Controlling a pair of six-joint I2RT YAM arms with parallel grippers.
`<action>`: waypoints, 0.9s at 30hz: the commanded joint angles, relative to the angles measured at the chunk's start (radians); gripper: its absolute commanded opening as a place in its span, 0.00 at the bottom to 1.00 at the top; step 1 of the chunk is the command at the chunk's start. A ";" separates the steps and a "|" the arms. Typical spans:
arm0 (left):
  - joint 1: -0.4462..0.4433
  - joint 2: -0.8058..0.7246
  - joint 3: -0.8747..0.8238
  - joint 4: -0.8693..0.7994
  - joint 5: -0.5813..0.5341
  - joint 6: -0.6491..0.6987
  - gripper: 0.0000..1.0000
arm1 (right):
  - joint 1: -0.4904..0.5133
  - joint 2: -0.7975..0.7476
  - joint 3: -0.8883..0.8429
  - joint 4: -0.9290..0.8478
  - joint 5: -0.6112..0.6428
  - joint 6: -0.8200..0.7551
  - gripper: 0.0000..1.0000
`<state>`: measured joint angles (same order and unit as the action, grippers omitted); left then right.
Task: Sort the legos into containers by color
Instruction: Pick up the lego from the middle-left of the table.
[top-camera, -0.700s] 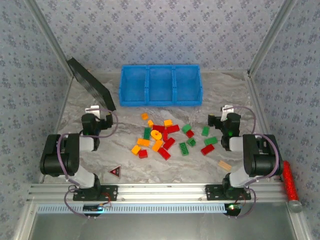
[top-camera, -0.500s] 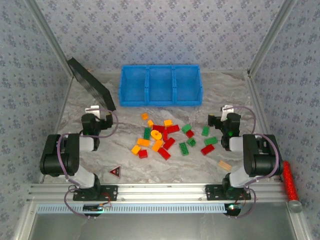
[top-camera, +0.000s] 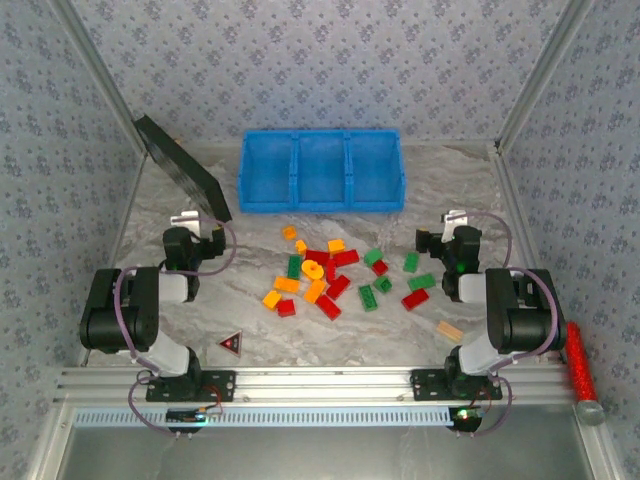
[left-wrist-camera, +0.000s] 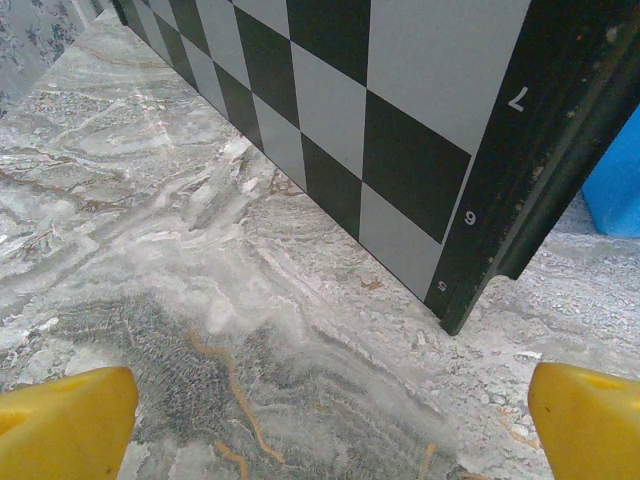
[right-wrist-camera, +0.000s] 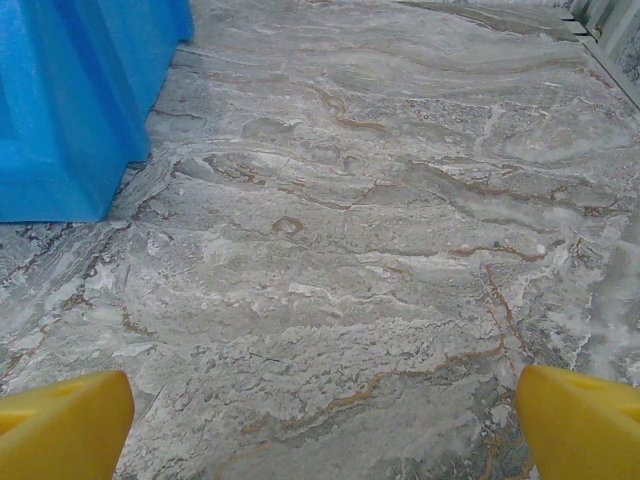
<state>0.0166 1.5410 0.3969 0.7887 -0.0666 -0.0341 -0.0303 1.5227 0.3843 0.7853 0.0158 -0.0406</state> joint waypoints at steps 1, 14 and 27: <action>-0.004 -0.005 0.018 0.019 0.018 0.010 1.00 | 0.000 -0.005 0.021 -0.008 0.014 0.012 1.00; 0.010 -0.015 0.038 -0.029 0.050 0.006 1.00 | -0.005 -0.006 0.018 -0.005 0.007 0.015 1.00; -0.349 -0.334 0.525 -1.286 -0.062 -0.070 0.91 | 0.074 -0.281 0.352 -0.832 0.028 0.158 1.00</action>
<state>-0.2901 1.2381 0.9264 -0.0998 -0.1883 -0.0620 0.0036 1.2919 0.6968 0.2157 0.0322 0.0479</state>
